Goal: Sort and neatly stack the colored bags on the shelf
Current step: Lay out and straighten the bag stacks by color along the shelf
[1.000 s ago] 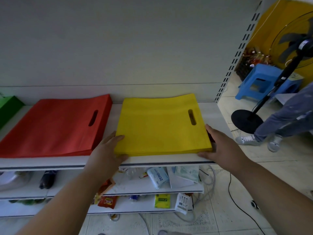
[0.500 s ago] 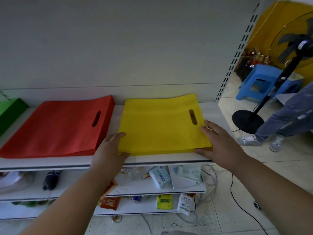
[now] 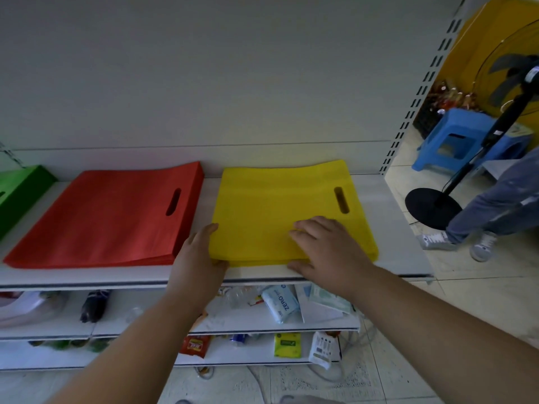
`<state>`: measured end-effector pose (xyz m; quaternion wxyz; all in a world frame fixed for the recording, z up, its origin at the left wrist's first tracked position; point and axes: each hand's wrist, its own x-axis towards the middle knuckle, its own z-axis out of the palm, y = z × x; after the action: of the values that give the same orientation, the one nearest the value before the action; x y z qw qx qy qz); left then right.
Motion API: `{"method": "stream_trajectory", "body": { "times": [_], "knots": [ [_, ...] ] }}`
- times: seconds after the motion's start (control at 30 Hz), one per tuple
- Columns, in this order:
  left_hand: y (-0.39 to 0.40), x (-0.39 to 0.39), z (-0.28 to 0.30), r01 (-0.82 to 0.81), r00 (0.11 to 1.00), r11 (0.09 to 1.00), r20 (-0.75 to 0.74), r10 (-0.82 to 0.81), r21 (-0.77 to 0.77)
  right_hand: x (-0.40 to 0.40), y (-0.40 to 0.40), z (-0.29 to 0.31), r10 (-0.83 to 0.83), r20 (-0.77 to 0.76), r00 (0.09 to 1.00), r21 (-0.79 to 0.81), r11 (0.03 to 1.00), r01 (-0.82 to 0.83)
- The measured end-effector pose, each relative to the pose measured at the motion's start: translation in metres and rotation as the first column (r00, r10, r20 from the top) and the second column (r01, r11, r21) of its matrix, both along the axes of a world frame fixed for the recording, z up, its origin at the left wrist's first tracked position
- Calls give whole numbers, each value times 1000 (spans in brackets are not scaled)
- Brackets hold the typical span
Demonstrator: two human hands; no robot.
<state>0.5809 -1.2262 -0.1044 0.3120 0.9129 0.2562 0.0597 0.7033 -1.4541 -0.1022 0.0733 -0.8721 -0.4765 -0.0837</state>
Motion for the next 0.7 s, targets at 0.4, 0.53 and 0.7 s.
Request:
{"method": "stream_trajectory", "body": {
  "times": [0.4,0.53,0.7],
  "knots": [
    [9,-2,-8,109,994,990,5,-109,88,-4,46,-16,99,-158,983,33,995,-95],
    [10,-4,-7,129,991,982,0,-131,135,-1,40,-13,78,-215,973,45,997,-70],
    [4,6,12,283,955,905,-178,-236,319,7,27,1,6,-241,970,117,993,23]
  ]
}}
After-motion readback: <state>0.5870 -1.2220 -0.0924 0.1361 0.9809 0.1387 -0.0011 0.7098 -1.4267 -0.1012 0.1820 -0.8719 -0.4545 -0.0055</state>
